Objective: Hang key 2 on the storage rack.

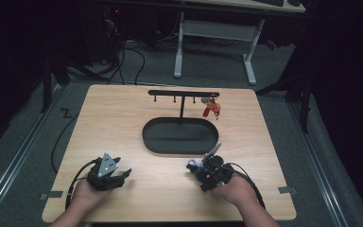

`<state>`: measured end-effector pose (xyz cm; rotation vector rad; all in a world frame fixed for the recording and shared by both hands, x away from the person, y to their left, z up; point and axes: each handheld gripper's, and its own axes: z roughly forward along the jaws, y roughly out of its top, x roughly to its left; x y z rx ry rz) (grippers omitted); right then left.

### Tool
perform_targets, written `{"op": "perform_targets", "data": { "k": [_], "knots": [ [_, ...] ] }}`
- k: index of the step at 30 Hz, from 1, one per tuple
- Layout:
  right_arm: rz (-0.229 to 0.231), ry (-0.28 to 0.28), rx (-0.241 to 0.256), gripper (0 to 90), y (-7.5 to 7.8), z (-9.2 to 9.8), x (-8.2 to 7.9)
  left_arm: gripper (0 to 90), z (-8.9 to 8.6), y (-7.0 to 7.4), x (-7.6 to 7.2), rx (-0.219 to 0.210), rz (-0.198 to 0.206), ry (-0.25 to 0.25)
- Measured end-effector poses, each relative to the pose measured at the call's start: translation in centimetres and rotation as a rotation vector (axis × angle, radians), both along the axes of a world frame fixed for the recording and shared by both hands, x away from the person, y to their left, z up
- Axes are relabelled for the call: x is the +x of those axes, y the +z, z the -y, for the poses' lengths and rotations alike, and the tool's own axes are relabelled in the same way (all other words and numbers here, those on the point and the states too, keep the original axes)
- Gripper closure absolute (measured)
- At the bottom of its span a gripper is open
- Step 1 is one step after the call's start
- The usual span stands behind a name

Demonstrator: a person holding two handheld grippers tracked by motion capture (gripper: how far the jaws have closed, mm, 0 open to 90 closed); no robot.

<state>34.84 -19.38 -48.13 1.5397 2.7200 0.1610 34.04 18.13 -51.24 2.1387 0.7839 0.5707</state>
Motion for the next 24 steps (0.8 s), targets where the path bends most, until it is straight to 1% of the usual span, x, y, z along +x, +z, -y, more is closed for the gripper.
{"op": "perform_targets", "data": {
  "k": [1,2,3,5,6,7,8,10,12,14,15,16,17,18,19,21,22,23,24],
  "knots": [
    [-0.002,0.005,-0.005,27.0,-0.2,0.0,0.1,39.0,0.0,0.0,0.0,-0.001,-0.002,-0.001],
    [-0.002,0.005,-0.005,27.0,-0.2,0.0,0.1,39.0,0.0,0.0,0.1,-0.003,-0.003,-0.004],
    [0.010,0.012,-0.020,33.1,-0.4,0.0,0.2,39.1,0.0,0.0,0.1,-0.011,-0.008,-0.008],
    [0.016,0.022,-0.024,41.5,-0.6,-0.2,0.2,39.1,0.0,0.0,0.2,-0.014,-0.011,-0.009],
    [0.016,0.022,-0.024,41.5,-0.6,-0.2,0.2,39.1,0.0,0.0,0.2,-0.017,-0.011,-0.010],
    [0.024,0.032,-0.031,45.6,-0.5,-0.3,0.2,39.0,0.0,-0.1,0.2,-0.013,-0.012,-0.016],
    [0.028,0.041,-0.041,46.8,-0.4,-0.5,0.1,39.0,0.0,-0.1,0.2,-0.013,-0.012,-0.016],
    [0.036,0.045,-0.041,47.3,-0.2,-0.5,0.1,39.1,0.0,-0.1,0.2,-0.014,-0.012,-0.020],
    [0.043,0.033,-0.036,47.8,0.6,-0.6,0.2,39.1,0.0,0.1,0.2,-0.017,-0.007,-0.018],
    [0.044,0.035,-0.037,47.8,0.9,-0.6,0.2,39.1,0.0,0.1,0.3,-0.019,-0.005,-0.017],
    [0.047,0.042,-0.045,47.8,1.4,-0.6,0.2,39.1,0.0,0.1,0.4,-0.021,-0.003,-0.012],
    [0.047,0.042,-0.045,47.8,1.4,-0.6,0.2,39.1,0.0,0.1,0.4,-0.021,-0.003,-0.012],
    [0.042,0.021,-0.038,47.8,1.9,-0.6,0.1,39.2,0.1,0.1,0.5,-0.021,-0.009,-0.011],
    [0.042,0.021,-0.038,47.8,1.9,-0.6,0.1,39.2,0.1,0.1,0.5,-0.021,-0.009,-0.011],
    [0.052,0.038,-0.033,47.8,2.1,-0.5,0.3,39.2,0.3,0.1,0.5,-0.022,-0.008,-0.012],
    [0.046,0.024,-0.025,47.8,2.5,-0.4,0.4,39.2,0.4,0.1,0.5,-0.019,-0.005,-0.018],
    [0.054,0.027,-0.019,47.8,2.7,-0.3,0.5,39.2,0.5,0.1,0.5,-0.020,-0.003,-0.020],
    [0.056,0.013,-0.011,47.8,3.1,-0.3,0.7,39.2,0.5,0.1,0.5,-0.020,-0.001,-0.022],
    [0.059,0.018,-0.006,47.7,3.2,-0.3,0.8,39.2,0.5,0.1,0.5,-0.018,-0.001,-0.024]
  ]
}}
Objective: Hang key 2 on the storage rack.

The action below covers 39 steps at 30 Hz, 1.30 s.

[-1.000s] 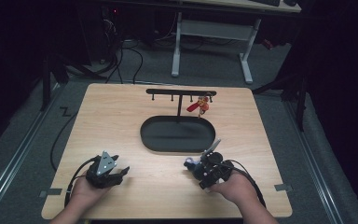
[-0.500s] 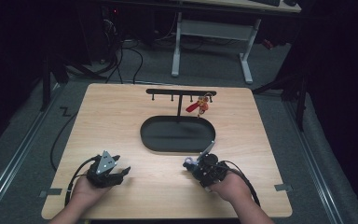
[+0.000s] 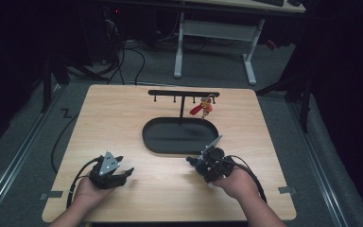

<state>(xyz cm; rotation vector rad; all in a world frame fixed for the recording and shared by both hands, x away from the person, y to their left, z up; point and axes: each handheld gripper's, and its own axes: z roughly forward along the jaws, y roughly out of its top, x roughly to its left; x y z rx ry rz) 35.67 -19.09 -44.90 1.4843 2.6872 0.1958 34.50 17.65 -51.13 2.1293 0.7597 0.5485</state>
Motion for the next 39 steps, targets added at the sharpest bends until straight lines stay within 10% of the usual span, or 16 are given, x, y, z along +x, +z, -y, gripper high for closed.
{"op": "perform_targets", "data": {
  "k": [39],
  "knots": [
    [0.033,-0.065,0.044,47.7,9.2,-0.1,4.5,38.9,-0.8,0.0,-0.7,0.013,0.006,0.010]
  ]
}}
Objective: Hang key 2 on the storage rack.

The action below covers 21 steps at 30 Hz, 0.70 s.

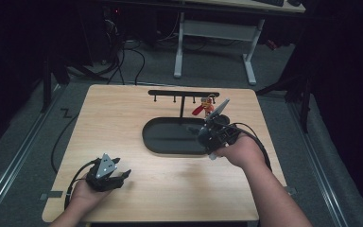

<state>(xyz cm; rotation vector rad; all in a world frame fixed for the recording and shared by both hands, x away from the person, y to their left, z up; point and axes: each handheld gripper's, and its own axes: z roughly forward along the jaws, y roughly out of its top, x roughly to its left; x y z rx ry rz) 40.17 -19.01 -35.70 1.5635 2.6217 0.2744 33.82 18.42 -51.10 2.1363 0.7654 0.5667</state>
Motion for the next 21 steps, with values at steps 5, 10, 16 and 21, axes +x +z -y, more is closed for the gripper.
{"op": "perform_targets", "data": {
  "k": [5,10,16,21],
  "knots": [
    [-0.006,-0.006,-0.003,47.7,0.5,0.3,0.6,38.9,0.0,0.0,0.0,0.001,-0.001,-0.001],
    [-0.015,-0.012,-0.004,47.7,1.0,0.5,1.0,38.9,0.0,0.0,0.0,0.008,-0.002,-0.003],
    [-0.019,-0.011,0.008,47.8,1.5,0.4,1.6,38.9,0.0,-0.1,0.0,0.009,-0.004,-0.004],
    [-0.023,-0.023,0.012,47.8,2.3,0.3,2.4,38.9,0.1,-0.1,0.0,0.011,-0.007,-0.009]
  ]
}}
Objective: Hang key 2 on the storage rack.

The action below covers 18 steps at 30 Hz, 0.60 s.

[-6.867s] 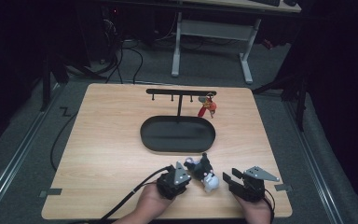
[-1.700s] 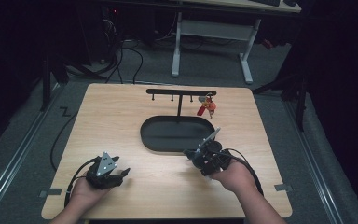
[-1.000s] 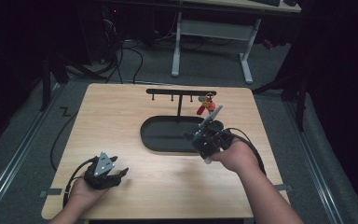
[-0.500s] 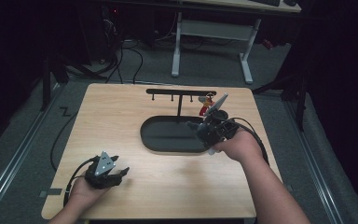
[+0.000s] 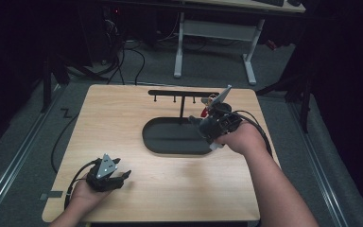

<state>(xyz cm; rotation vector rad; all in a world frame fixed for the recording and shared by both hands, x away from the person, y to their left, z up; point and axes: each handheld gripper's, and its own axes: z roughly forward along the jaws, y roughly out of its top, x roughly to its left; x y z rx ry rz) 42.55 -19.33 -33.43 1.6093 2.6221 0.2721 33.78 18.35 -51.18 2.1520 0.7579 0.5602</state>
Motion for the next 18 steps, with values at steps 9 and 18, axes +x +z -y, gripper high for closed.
{"op": "perform_targets", "data": {
  "k": [9,18],
  "knots": [
    [0.014,0.001,-0.006,47.7,1.2,-0.6,0.7,38.9,-0.1,0.0,0.0,-0.002,-0.006,-0.002],
    [0.019,-0.006,-0.014,47.7,2.2,-1.3,2.1,38.8,0.0,0.0,0.0,-0.003,-0.009,-0.006]
  ]
}}
